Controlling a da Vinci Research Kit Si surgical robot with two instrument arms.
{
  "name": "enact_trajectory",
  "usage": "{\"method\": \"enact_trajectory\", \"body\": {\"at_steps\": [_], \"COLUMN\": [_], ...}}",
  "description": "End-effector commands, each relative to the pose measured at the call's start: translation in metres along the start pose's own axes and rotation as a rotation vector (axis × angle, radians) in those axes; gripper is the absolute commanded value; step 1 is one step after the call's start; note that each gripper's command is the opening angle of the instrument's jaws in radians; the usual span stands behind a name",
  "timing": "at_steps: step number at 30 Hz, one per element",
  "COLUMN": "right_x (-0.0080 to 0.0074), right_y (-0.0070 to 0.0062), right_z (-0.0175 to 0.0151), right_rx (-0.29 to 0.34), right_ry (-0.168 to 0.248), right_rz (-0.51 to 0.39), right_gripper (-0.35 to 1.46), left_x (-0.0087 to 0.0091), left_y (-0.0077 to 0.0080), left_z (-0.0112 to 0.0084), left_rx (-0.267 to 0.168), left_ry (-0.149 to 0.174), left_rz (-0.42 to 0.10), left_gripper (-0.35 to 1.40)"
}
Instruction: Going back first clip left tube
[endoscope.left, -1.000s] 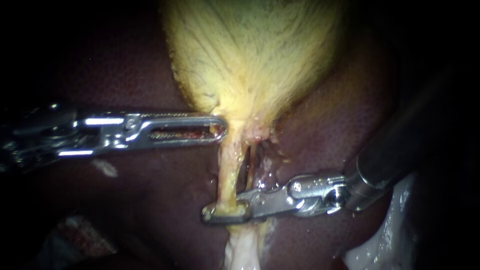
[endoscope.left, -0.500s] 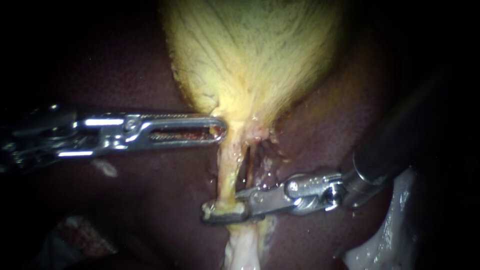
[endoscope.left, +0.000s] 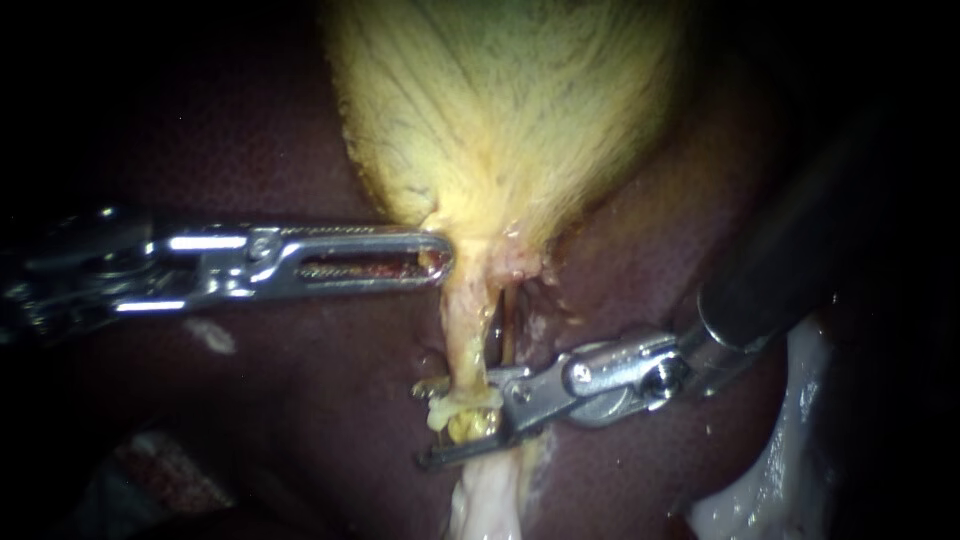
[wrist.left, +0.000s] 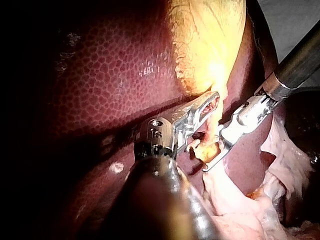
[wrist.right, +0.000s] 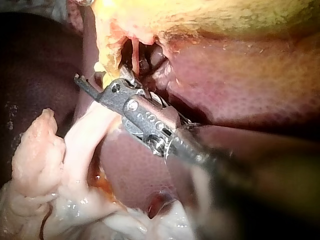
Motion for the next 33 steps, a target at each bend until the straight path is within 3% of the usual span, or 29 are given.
{"method": "enact_trajectory", "body": {"at_steps": [1, 9, 17, 24, 33], "right_x": [0.0001, 0.0010, 0.0007, 0.0009, 0.0014], "right_y": [0.0001, 0.0003, -0.0001, -0.0006, -0.0027], "right_z": [-0.0001, -0.0024, -0.0039, -0.0063, -0.0105], "right_rx": [-0.013, -0.044, -0.064, -0.134, -0.143], "right_ry": [0.000, 0.003, 0.003, -0.001, 0.001], "right_rz": [-0.004, -0.010, -0.015, -0.017, -0.005], "right_gripper": [0.53, 0.53, 0.54, 0.56, 0.56], "left_x": [0.0000, 0.0000, 0.0000, 0.0000, 0.0001], "left_y": [0.0000, 0.0000, 0.0000, 0.0001, 0.0001], "left_z": [0.0000, -0.0001, -0.0002, -0.0003, -0.0003], "left_rx": [0.000, 0.001, 0.001, 0.001, 0.001], "left_ry": [0.000, 0.000, 0.001, 0.001, 0.001], "left_rz": [0.000, 0.000, 0.000, 0.000, 0.000], "left_gripper": [-0.21, -0.21, -0.21, -0.21, -0.21]}}
